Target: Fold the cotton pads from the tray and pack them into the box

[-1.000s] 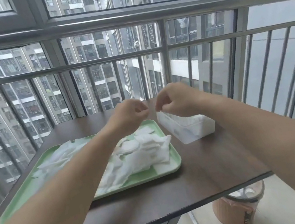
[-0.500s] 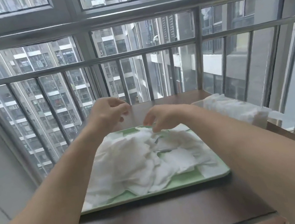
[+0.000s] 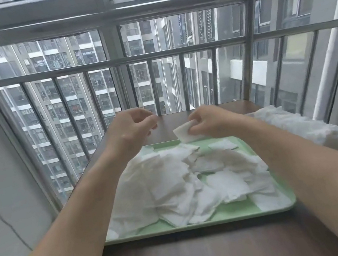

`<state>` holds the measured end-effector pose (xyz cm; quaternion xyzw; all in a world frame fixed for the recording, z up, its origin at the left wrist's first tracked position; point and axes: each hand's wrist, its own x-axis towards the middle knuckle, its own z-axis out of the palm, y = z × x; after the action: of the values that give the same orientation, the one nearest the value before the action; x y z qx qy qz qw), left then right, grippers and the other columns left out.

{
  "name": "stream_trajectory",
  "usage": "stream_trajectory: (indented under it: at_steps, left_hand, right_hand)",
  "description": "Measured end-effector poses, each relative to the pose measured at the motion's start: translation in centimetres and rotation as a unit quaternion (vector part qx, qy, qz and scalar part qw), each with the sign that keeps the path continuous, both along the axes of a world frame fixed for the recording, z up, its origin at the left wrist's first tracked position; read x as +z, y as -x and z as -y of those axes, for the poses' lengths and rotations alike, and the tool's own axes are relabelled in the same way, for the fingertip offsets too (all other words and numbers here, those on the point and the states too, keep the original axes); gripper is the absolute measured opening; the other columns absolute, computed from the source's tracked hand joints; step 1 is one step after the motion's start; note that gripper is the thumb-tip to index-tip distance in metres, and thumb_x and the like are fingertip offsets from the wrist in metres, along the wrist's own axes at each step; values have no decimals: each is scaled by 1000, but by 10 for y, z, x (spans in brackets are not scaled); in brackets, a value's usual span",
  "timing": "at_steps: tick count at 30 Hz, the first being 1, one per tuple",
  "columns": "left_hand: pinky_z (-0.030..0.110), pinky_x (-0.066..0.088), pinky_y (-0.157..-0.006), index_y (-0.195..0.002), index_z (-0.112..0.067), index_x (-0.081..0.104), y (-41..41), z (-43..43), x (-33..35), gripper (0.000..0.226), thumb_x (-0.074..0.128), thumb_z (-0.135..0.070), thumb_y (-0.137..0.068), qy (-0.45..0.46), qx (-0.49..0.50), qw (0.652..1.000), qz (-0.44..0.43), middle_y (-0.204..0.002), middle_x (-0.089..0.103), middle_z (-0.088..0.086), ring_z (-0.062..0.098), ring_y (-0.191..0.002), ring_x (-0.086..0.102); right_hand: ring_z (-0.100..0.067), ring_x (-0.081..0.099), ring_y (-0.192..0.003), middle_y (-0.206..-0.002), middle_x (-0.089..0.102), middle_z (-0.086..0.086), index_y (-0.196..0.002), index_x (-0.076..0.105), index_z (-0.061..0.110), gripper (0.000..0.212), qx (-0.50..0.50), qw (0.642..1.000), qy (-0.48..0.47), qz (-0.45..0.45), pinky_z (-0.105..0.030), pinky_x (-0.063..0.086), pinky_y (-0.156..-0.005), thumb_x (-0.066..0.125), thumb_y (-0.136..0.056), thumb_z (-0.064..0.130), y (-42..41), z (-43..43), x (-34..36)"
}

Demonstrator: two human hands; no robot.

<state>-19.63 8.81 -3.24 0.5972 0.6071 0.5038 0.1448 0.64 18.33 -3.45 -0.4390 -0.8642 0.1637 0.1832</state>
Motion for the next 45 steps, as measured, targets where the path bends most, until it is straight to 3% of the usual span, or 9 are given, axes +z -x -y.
stream_trajectory:
  at_steps: [7,12,17,20,25,29,35,40,45]
  left_hand:
    - [31,57,-91,-127,-19,61,-15,8,-5,64,82,-43,-71,-8,-133,991,-4,-113,72,-6,8,-102,70]
    - [37,63,-77,-103,-22,72,-21,8,-6,28,83,-9,-80,-45,-99,993,54,-95,75,1,24,-85,74]
    - [31,63,-73,-99,-21,67,-13,7,-12,19,68,-4,-91,-9,-59,988,140,-103,68,11,25,-88,69]
    - [26,61,-67,-96,-18,68,-8,7,-13,13,64,-6,-94,12,-37,988,149,-103,67,13,23,-87,67]
    - [23,59,-63,-96,-20,70,-4,7,-13,10,65,-11,-94,7,-18,990,143,-103,67,9,23,-91,66]
    - [22,57,-61,-98,-18,71,-6,8,-14,9,65,-13,-94,2,-16,991,136,-98,65,6,16,-83,62]
    - [20,56,-58,-103,-13,72,-8,7,-14,14,65,-10,-92,2,-9,991,130,-92,66,3,13,-77,62]
    - [27,60,-61,-102,-11,70,-7,11,-12,13,61,-7,-93,5,-17,987,161,-96,69,8,21,-79,74]
    - [34,64,-68,-111,-4,65,-10,12,-13,17,60,-3,-95,20,-26,983,182,-103,69,14,23,-74,77]
  right_hand:
    - [-19,67,-85,-102,74,-17,-106,73,5,19,140,965,136,-173,-26,56,-78,72,-91,16,-19,31,13]
    - [-22,71,-79,-94,76,-14,-106,72,2,21,116,946,146,-266,-32,60,-77,67,-94,18,-12,27,10]
    - [-15,68,-88,-101,73,1,-107,72,14,18,30,997,60,-24,-18,52,-71,56,-99,12,-7,-4,-3]
    - [-14,63,-90,-108,71,1,-110,72,18,20,-5,996,16,90,-24,44,-77,59,-99,28,4,-13,-11]
    - [-22,57,-69,-86,71,-11,-85,68,2,39,-87,988,24,128,-30,44,-64,70,-88,41,23,-21,-23]
    - [-23,42,-57,-57,44,-4,-60,45,11,44,-113,982,58,139,-29,33,-52,76,-84,29,36,-16,-20]
    - [-26,46,-64,-65,49,-11,-70,57,3,13,-112,977,133,126,-29,43,-57,67,-80,4,40,-14,-18]
    - [-21,61,-80,-94,66,-7,-103,68,4,17,-84,986,134,-58,-28,52,-64,66,-91,16,23,-8,-8]
    - [-31,67,-108,-119,65,-23,-116,60,-5,26,18,912,231,-338,-45,56,-96,66,-93,7,-3,11,0]
